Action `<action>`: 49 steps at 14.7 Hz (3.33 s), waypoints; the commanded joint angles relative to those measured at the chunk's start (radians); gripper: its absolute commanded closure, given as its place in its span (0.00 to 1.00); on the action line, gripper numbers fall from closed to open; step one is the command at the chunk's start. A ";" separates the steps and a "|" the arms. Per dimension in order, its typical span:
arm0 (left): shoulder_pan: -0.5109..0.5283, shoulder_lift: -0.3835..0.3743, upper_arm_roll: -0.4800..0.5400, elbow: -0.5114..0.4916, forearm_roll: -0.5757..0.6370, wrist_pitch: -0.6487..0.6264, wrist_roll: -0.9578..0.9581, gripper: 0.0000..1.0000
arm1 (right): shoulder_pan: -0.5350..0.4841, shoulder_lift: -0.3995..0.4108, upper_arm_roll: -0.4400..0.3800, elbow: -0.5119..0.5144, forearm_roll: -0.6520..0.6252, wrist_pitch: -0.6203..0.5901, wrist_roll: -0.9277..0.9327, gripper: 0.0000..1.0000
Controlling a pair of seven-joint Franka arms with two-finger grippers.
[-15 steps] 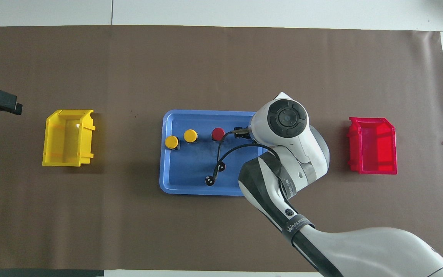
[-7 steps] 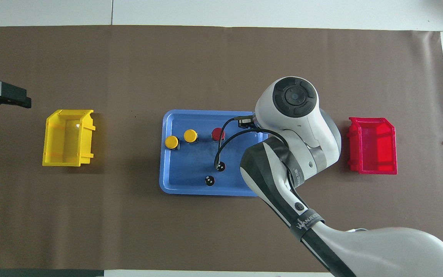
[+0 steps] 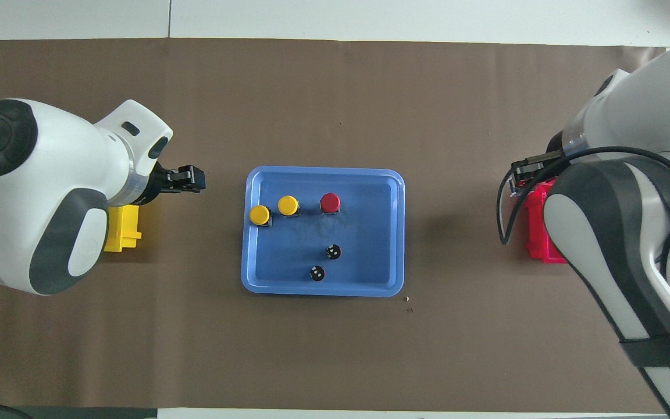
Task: Sort red and yellow buttons by color
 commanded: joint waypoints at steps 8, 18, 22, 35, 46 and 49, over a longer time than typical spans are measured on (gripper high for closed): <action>-0.201 0.146 0.017 -0.073 0.017 0.211 -0.206 0.26 | -0.195 -0.129 0.014 -0.341 0.034 0.252 -0.256 0.82; -0.192 0.172 0.017 -0.078 0.022 0.245 -0.210 0.98 | -0.212 -0.174 0.013 -0.538 0.048 0.442 -0.273 0.82; -0.186 0.132 0.022 0.081 0.020 -0.004 -0.206 0.99 | -0.212 -0.177 0.013 -0.607 0.048 0.527 -0.273 0.81; 0.357 0.017 0.033 0.073 0.022 -0.193 0.310 0.98 | -0.221 -0.170 0.010 -0.546 0.046 0.468 -0.361 0.33; 0.365 -0.022 0.033 -0.256 0.022 0.175 0.322 0.96 | 0.424 0.244 0.018 0.241 0.008 0.136 0.553 0.25; 0.377 -0.002 0.031 -0.303 0.022 0.255 0.324 0.81 | 0.488 0.343 0.021 0.313 -0.050 0.159 0.682 0.25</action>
